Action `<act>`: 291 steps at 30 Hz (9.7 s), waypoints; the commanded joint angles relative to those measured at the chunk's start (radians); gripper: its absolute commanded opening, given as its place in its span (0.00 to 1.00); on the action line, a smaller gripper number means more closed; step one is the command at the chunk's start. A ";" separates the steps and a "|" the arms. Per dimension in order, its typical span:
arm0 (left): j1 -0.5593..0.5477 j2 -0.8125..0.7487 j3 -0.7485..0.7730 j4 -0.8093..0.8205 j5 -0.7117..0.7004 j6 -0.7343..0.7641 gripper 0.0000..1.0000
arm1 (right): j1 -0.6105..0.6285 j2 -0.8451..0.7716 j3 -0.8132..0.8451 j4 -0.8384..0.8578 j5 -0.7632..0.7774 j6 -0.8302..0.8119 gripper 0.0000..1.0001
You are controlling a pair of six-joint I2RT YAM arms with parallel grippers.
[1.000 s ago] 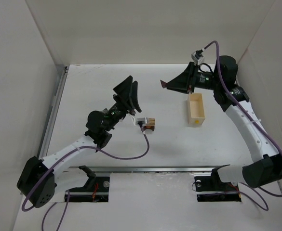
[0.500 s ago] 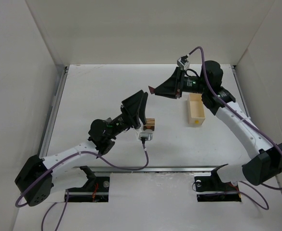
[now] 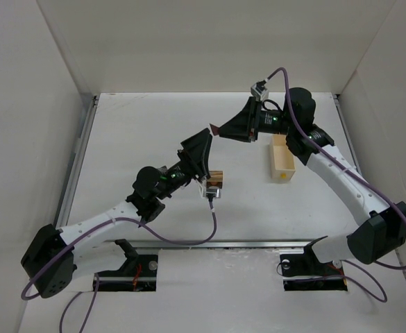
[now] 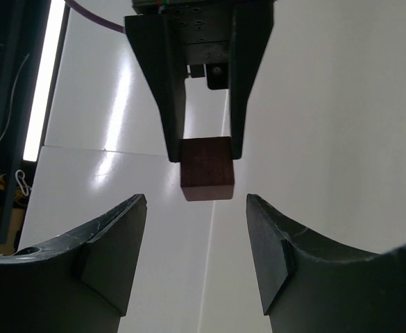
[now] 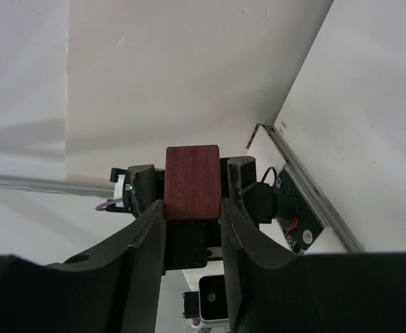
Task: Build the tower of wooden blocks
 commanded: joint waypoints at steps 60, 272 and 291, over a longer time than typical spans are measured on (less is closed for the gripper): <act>-0.014 -0.206 0.004 -0.335 -0.002 0.013 0.00 | 0.063 0.041 -0.042 0.044 0.035 0.000 0.76; 0.083 0.634 0.799 -1.579 0.107 -0.845 0.36 | -0.354 -0.260 -0.032 -0.591 0.224 -0.469 0.85; 0.083 0.634 0.808 -1.551 0.097 -0.917 0.37 | -0.354 -0.260 -0.042 -0.591 0.224 -0.478 0.85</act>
